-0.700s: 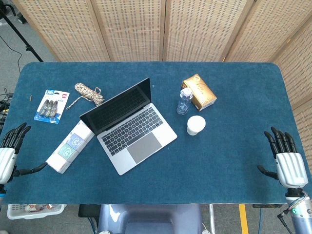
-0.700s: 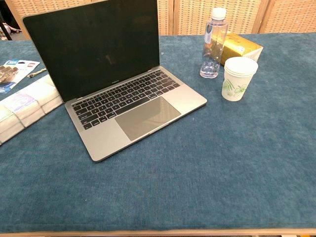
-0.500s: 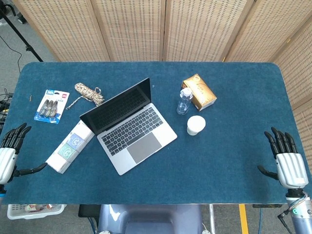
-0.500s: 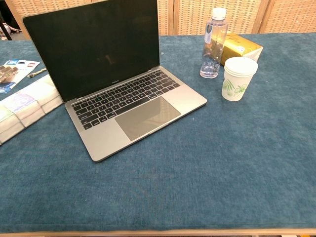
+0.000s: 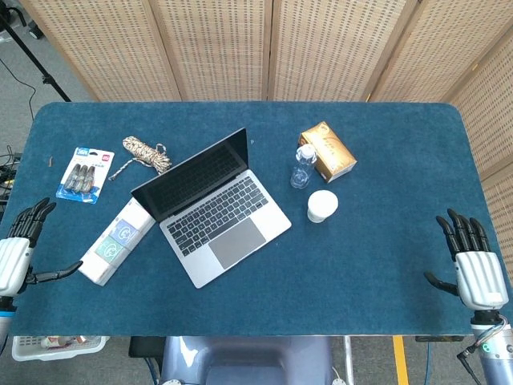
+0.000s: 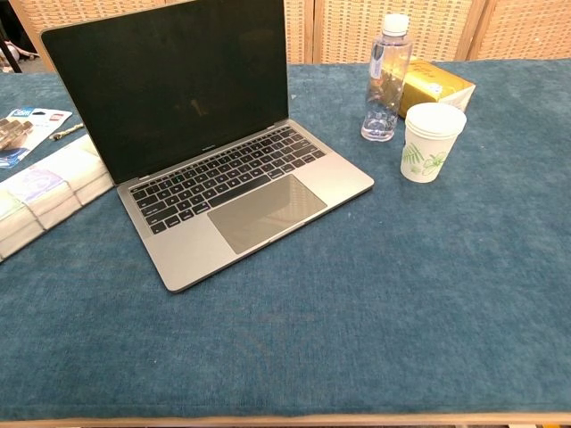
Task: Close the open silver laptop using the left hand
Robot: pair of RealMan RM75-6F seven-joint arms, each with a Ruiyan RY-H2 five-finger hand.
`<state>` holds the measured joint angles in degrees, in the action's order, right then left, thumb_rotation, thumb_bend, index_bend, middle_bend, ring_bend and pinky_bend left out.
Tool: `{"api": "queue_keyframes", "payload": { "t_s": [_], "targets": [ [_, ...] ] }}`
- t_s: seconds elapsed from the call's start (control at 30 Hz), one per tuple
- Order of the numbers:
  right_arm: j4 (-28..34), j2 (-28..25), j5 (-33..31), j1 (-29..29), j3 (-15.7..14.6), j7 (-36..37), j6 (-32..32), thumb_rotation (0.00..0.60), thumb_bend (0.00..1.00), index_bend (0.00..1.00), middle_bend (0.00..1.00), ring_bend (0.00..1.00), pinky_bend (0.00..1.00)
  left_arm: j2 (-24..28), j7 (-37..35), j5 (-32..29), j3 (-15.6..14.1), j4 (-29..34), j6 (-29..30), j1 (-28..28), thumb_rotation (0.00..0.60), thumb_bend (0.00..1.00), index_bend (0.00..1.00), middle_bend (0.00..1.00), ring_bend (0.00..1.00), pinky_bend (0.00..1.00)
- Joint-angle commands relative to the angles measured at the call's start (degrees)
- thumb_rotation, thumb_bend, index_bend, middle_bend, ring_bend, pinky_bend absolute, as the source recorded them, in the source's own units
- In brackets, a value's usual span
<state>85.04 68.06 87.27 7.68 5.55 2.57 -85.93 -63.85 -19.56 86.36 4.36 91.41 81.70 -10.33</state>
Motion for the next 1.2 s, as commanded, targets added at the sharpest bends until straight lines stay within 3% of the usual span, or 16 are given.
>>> {"api": "queue_keyframes", "payload": {
  "t_s": [0.03,0.3,0.6,0.87,1.2],
  "targets": [
    [-0.1,0.1,0.0,0.1,0.0,-0.1,0.1,0.600,0.00,0.00,0.00,0.00,0.00,-0.3,2.3,-3.6,3.2,2.8,-3.2,-2.9,0.099,0.00,0.05,0.00,0.00,0.00],
    [-0.9,0.5,-1.5,0.4,0.5,-0.7,1.2,0.600,0.00,0.00,0.00,0.00,0.00,1.5,1.8,-12.8,9.7,6.9,-17.1,-12.2,0.040,0.00,0.06,0.00,0.00,0.00],
    [-1.9,1.2,-2.7,1.0,0.7,-1.2,2.8,0.600,0.00,0.00,0.00,0.00,0.00,-3.6,1.7,-19.5,13.8,2.2,-28.0,-21.7,0.014,0.00,0.04,0.00,0.00,0.00],
    [-2.8,1.7,-3.8,1.2,0.9,-1.5,3.6,0.600,0.00,0.00,0.00,0.00,0.00,-6.6,-1.1,-21.0,14.9,1.6,-33.7,-26.3,0.007,0.00,0.04,0.00,0.00,0.00],
    [-2.8,1.7,-4.0,1.0,0.9,-1.5,3.4,0.600,0.00,0.00,0.00,0.00,0.00,-6.4,-5.7,-19.3,14.6,3.2,-36.4,-27.7,0.008,0.00,0.07,0.00,0.00,0.00]
  ]
}}
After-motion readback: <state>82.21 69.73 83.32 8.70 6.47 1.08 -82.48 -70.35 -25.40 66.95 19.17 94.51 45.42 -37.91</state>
